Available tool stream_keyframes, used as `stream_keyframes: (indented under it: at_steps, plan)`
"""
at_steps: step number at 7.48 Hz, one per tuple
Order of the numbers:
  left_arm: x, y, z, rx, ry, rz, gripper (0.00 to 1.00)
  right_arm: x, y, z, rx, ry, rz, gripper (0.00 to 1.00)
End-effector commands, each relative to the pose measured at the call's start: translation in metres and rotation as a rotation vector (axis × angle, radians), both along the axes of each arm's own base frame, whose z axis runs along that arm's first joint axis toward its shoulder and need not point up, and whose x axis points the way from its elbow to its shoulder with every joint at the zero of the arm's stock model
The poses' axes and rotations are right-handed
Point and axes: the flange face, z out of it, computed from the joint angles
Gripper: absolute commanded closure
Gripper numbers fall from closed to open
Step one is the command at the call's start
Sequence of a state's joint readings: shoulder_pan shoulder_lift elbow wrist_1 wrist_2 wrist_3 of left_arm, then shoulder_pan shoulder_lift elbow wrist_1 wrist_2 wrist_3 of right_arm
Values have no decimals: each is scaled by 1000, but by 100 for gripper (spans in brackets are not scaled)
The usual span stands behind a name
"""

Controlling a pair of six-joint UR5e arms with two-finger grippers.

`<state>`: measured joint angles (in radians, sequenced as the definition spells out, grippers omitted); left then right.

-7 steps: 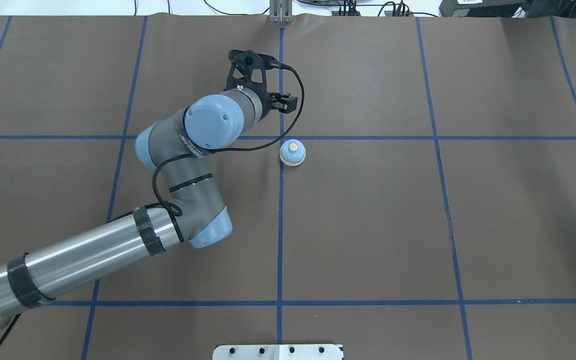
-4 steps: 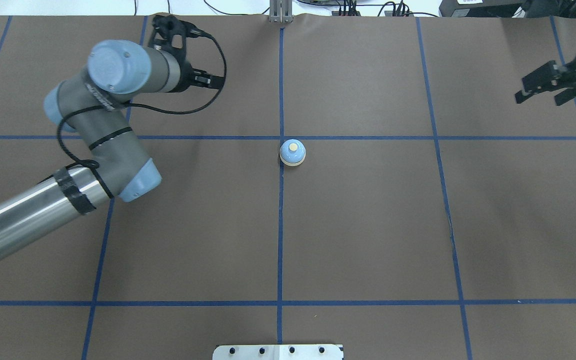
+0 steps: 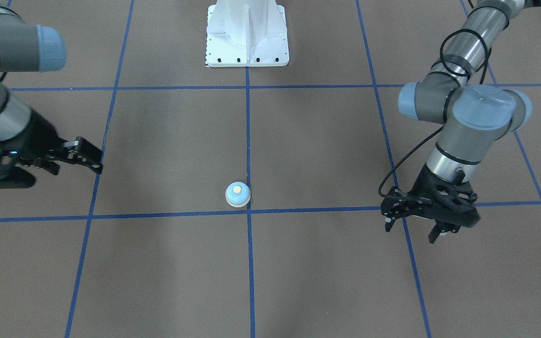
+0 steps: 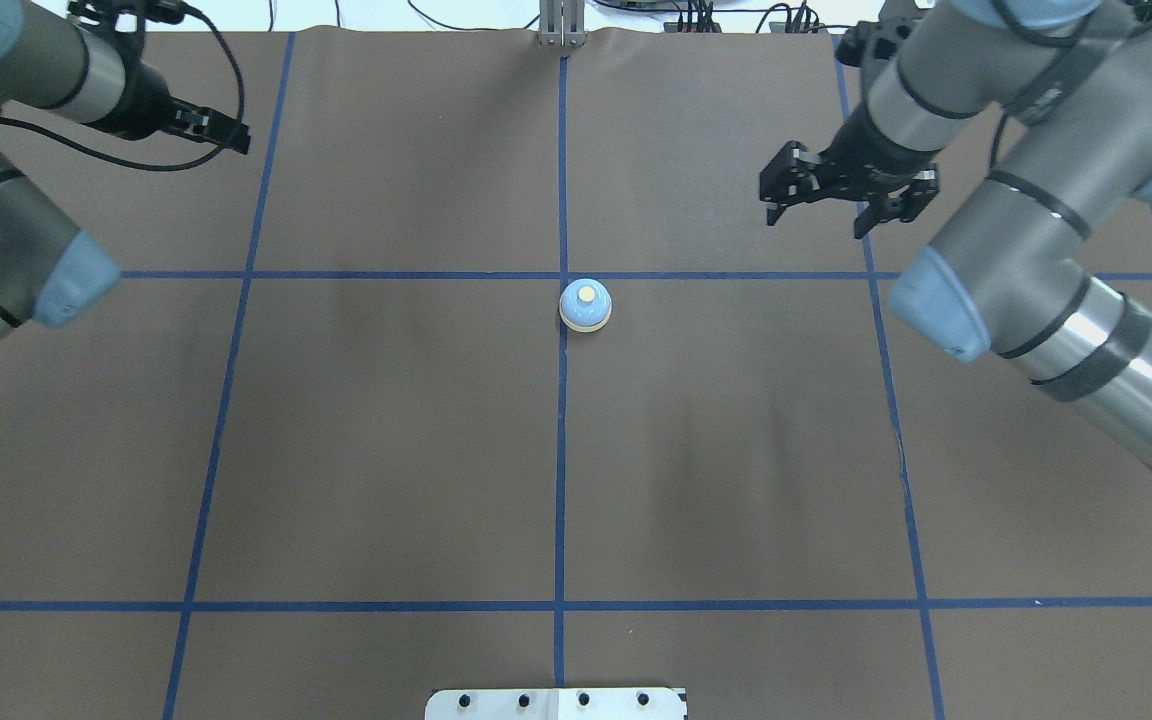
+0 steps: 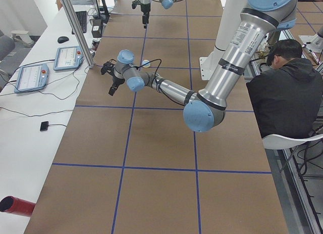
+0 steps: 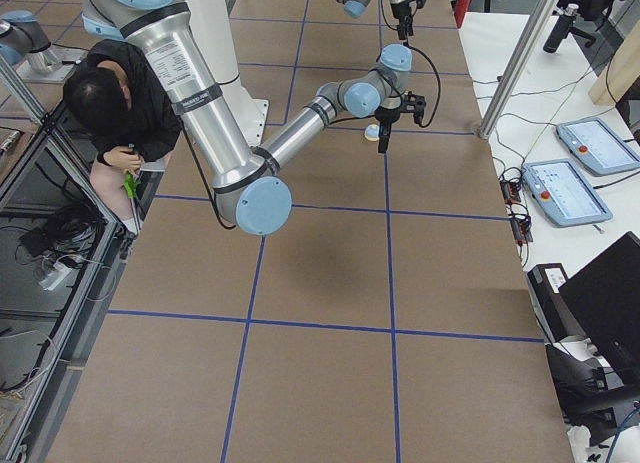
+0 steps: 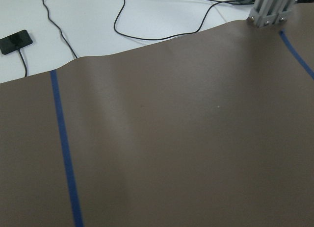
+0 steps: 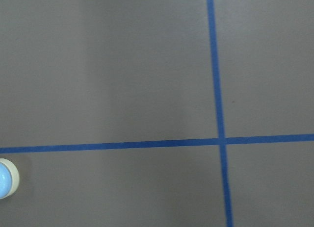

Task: Place and press bell with both arms
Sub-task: 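Withdraw the left arm while the right arm reaches toward the bell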

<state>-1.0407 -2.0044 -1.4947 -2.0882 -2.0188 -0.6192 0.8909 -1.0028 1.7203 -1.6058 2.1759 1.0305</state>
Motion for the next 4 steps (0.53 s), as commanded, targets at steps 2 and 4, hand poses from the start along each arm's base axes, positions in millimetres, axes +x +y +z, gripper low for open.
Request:
stream_keyframes:
  at_steps: [2,4]
  plan:
    - [-131,73,43,-122,-255,187,0,-106,-1,-50,21,52,-6,2]
    - [-181,76,63,-176,-358,297,0,-140,-4,-73,34,64,0,16]
